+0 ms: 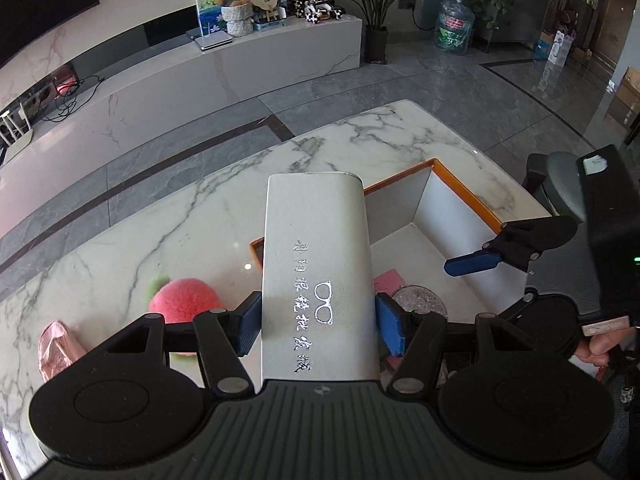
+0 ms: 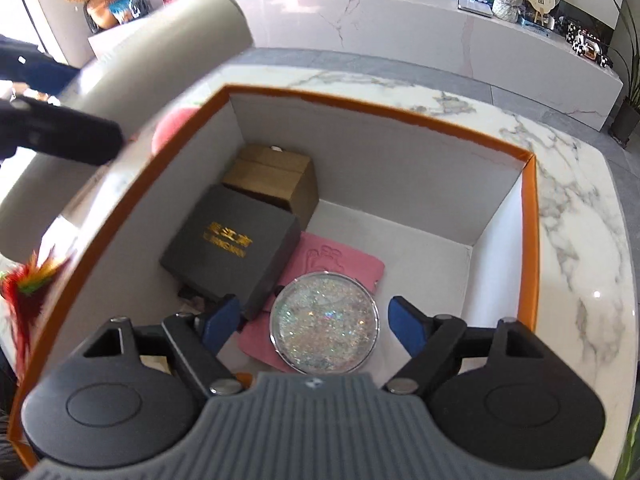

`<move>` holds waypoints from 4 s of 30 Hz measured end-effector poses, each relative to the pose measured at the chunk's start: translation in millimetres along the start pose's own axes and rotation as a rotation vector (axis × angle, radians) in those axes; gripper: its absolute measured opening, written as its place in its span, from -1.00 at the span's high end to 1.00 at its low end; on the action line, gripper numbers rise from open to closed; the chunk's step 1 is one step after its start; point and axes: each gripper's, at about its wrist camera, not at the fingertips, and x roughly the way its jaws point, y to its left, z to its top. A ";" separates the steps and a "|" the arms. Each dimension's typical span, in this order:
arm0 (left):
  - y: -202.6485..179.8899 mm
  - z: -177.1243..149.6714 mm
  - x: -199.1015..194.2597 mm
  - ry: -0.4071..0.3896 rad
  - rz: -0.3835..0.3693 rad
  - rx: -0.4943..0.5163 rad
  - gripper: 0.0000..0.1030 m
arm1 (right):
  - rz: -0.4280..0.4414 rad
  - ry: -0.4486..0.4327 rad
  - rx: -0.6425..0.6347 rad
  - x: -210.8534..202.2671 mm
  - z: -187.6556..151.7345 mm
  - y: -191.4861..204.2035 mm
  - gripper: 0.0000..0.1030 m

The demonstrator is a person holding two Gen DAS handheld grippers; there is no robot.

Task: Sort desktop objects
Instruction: 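Carry the glitter mirror into the orange box and open the right tool, then lower the white glasses case into the orange box and open the left tool, then move the left tool to the pink pouch while right tool approaches the pink fluffy ball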

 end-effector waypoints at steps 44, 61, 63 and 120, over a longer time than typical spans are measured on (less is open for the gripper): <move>-65.4 8.9 144.4 0.239 -0.240 -0.544 -0.35 | -0.285 -0.307 0.446 -73.9 -33.2 -97.8 -0.38; -80.7 -7.2 118.3 0.319 -0.288 -0.360 0.30 | -0.289 -0.299 0.422 -71.2 -32.6 -95.1 -0.38; -91.0 -11.7 113.5 0.344 -0.298 -0.290 0.30 | -0.290 -0.298 0.421 -70.8 -32.8 -95.2 -0.38; 17.8 -83.3 -60.6 -0.033 -0.055 -0.359 0.59 | -0.124 -0.330 0.129 -84.5 0.2 66.7 -0.32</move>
